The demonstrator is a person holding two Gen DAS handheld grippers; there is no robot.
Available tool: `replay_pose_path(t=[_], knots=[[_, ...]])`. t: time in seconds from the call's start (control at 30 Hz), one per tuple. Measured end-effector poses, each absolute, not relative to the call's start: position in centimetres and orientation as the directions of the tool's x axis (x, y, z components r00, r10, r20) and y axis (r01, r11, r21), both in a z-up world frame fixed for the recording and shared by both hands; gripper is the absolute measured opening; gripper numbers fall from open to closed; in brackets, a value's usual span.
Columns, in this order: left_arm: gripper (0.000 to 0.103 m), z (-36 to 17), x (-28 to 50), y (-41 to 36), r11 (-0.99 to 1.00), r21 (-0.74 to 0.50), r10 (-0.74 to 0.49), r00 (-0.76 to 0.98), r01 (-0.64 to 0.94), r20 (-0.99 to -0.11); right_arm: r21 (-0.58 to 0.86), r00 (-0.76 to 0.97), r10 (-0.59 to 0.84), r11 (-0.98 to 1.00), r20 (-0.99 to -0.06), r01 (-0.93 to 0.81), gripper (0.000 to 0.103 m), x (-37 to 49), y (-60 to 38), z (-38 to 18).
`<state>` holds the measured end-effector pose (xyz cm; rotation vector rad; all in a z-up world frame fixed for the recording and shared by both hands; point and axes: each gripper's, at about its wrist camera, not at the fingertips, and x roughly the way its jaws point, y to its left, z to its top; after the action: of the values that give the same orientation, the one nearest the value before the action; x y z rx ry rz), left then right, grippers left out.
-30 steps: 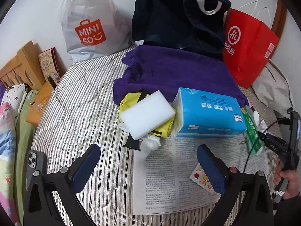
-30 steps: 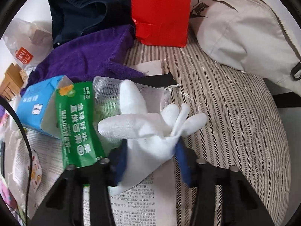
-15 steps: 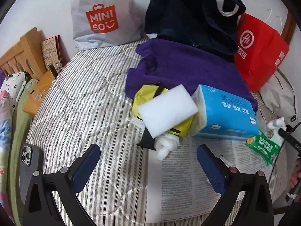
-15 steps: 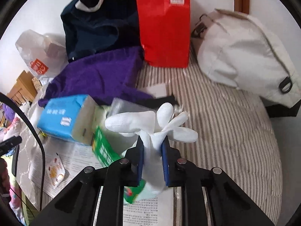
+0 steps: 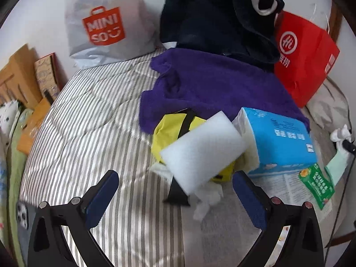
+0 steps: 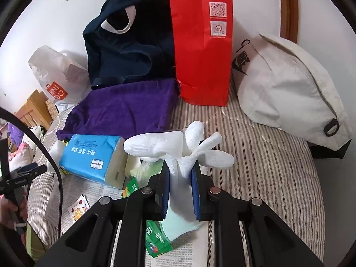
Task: Organize soft objects
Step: 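Grasp the white sponge block with the left gripper while the right gripper lifts the glove, then carry the sponge block with the left gripper while the right gripper carries the glove over the purple towel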
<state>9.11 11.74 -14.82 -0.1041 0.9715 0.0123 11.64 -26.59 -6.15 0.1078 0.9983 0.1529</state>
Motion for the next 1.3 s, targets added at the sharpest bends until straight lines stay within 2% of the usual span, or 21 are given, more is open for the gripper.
replay_pose_path(t=[0.4, 0.47, 0.5, 0.6, 0.83, 1.3], knots=[[0.101, -16.7, 12.4, 10.1, 0.994, -0.112, -0.087, 0.568, -0.010, -0.819, 0.152, 0.475, 0.189, 0.982, -0.859, -0.116, 0.017, 12.1, -24.7, -7.8], [0.091, -16.5, 12.3, 10.0, 0.994, -0.109, -0.080, 0.582, -0.016, -0.809, 0.146, 0.470, 0.185, 0.982, -0.863, -0.119, 0.017, 12.1, -24.5, -7.9], [0.080, -16.4, 12.2, 10.1, 0.993, -0.112, -0.074, 0.589, -0.027, -0.805, 0.145, 0.468, 0.186, 0.982, -0.864, -0.121, 0.017, 12.1, -24.5, -7.9], [0.077, -15.7, 11.7, 10.4, 0.987, -0.153, -0.097, 0.613, -0.040, -0.784, 0.150, 0.467, 0.187, 0.982, -0.864, -0.117, 0.017, 12.1, -24.5, -7.9], [0.077, -13.5, 10.2, 10.9, 0.983, -0.178, -0.107, 0.648, -0.044, -0.754, 0.157, 0.470, 0.204, 0.978, -0.859, -0.137, 0.017, 11.7, -23.9, -7.6], [0.077, -9.4, 9.9, 11.2, 0.989, -0.130, -0.050, 0.674, -0.069, -0.737, 0.176, 0.539, 0.232, 0.972, -0.810, -0.154, 0.017, 12.5, -24.0, -4.2]])
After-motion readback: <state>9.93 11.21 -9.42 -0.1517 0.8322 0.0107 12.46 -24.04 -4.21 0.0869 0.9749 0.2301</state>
